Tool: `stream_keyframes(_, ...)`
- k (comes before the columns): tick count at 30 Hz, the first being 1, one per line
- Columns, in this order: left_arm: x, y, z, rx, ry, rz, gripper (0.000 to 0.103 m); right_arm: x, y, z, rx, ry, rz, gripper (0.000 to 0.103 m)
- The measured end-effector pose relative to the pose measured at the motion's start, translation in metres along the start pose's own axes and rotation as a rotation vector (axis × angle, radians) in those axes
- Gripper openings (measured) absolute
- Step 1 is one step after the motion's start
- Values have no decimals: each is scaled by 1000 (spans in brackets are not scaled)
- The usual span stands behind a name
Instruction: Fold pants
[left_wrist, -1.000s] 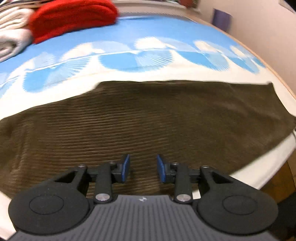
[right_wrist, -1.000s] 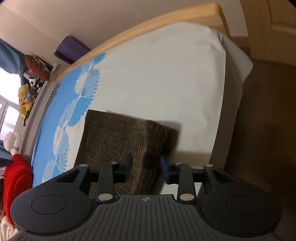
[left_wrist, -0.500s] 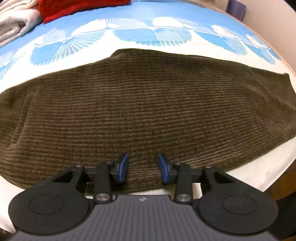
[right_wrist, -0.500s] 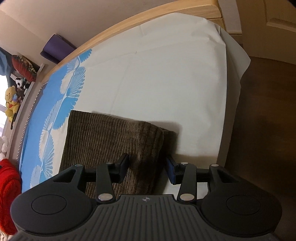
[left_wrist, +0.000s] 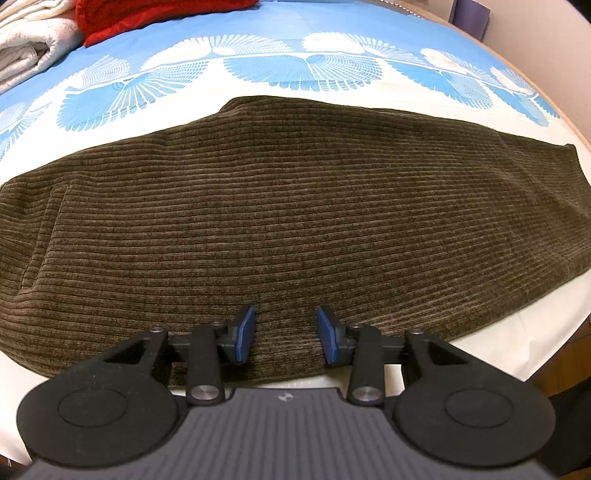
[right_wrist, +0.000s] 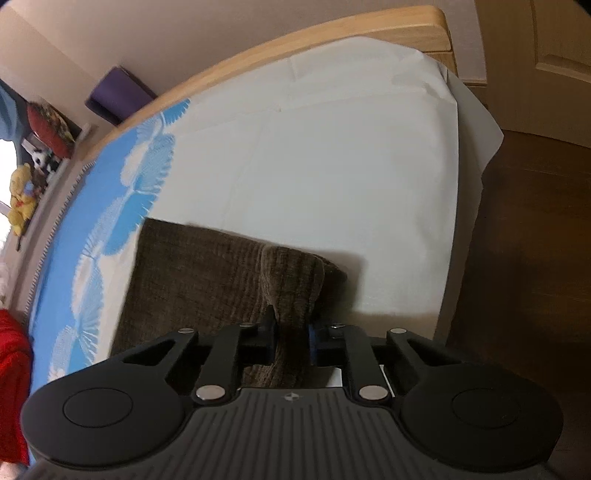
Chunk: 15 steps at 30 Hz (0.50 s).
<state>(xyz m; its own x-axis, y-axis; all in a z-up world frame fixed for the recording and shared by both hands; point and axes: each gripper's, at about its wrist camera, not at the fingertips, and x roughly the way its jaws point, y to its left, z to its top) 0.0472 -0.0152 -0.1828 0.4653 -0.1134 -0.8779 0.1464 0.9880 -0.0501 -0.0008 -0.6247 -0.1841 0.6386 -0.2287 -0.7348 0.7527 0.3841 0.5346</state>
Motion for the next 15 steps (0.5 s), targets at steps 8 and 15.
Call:
stream_keyframes(8,0,4,6,-33,21,-23,44,-44,56,-14,-271,-161,70,14)
stream_keyframes(15,-2,15,9,-67,32,-73,48,-105,163,-67,-623,-277,189,13)
